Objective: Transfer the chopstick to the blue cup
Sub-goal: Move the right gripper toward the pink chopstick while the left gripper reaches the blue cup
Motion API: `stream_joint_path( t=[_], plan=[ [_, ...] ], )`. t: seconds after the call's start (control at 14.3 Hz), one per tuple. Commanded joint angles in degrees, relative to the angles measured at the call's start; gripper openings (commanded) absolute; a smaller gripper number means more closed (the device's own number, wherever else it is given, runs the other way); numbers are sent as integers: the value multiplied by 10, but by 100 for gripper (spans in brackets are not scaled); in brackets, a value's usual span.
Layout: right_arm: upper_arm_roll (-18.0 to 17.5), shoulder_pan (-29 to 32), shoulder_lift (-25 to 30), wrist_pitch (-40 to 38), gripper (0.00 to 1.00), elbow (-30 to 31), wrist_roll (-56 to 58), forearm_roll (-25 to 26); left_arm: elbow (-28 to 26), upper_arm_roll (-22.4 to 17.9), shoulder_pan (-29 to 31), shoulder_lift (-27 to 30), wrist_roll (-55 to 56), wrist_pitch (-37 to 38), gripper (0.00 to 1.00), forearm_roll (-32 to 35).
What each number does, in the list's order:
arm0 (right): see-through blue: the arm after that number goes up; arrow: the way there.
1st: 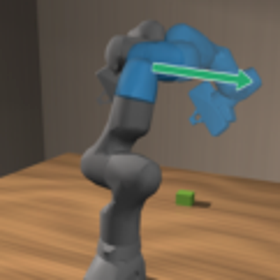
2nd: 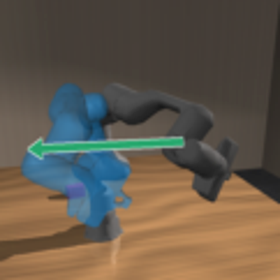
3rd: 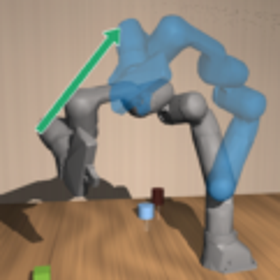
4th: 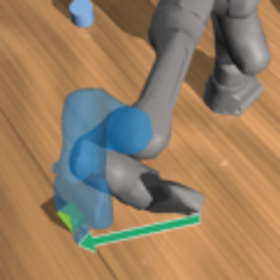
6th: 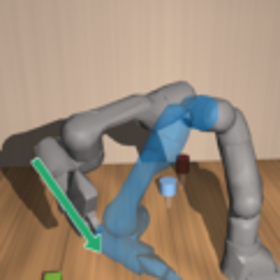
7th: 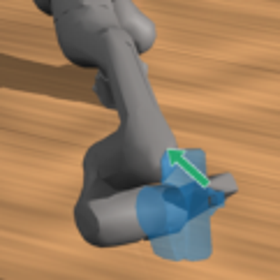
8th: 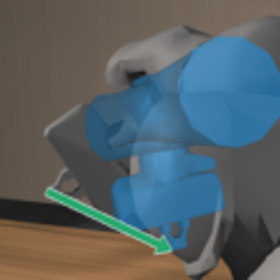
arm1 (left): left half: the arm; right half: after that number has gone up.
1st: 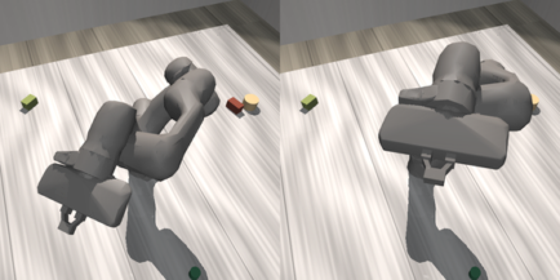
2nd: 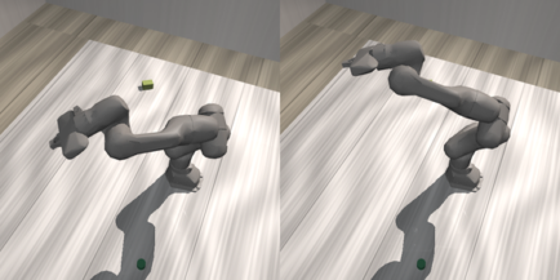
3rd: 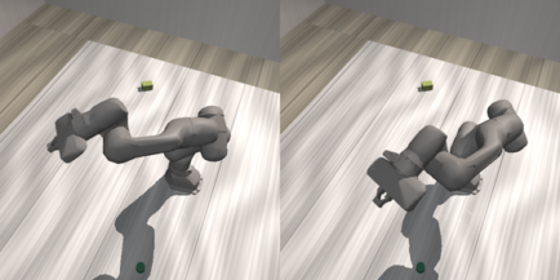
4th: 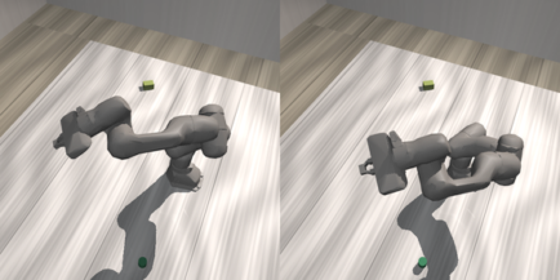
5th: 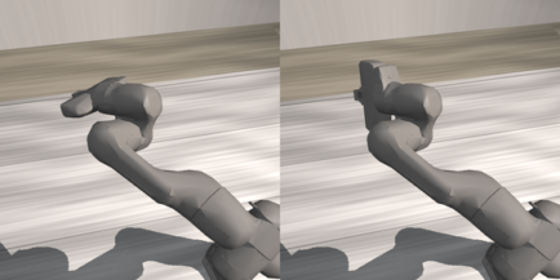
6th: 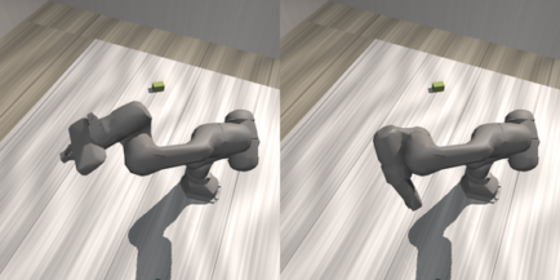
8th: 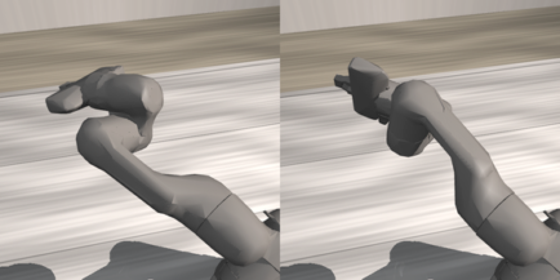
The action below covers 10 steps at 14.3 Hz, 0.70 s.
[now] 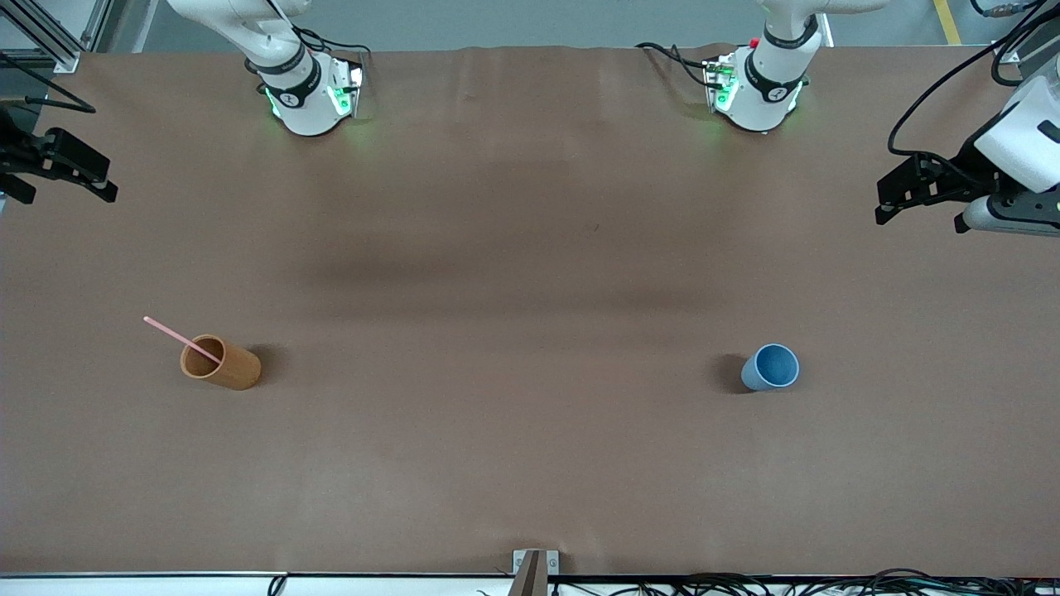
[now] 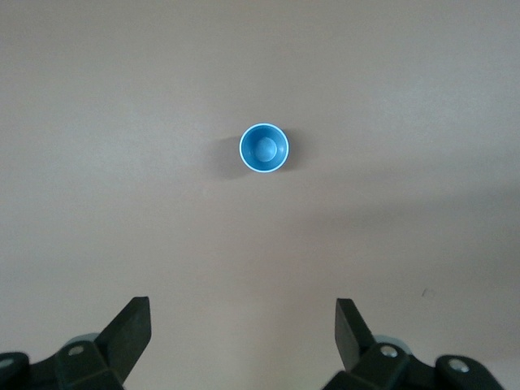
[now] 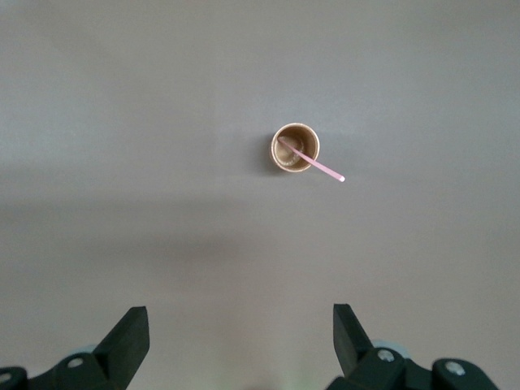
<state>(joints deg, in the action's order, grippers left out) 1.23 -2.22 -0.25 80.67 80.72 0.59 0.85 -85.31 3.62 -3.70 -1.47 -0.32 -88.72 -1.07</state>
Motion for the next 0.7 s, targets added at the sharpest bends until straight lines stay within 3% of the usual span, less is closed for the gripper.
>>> stream_joint_path(
  t=[0.0, 0.28, 0.42, 0.63],
  plan=[
    [-1, 0, 6, -7, 100, 5, 8, -2, 16, -1, 1, -6, -6, 11, 100, -6],
    [-1, 0, 7, -7, 100, 5, 7, -1, 14, -1, 1, -6, -6, 4, 100, -8],
    [-1, 0, 7, -7, 100, 5, 7, 0, 15, -3, 4, -42, -5, -16, 100, -37],
    [0, 5, 5, -8, 100, 5, 8, -1, -27, -11, 19, -102, -27, -93, 100, -42]
  ],
)
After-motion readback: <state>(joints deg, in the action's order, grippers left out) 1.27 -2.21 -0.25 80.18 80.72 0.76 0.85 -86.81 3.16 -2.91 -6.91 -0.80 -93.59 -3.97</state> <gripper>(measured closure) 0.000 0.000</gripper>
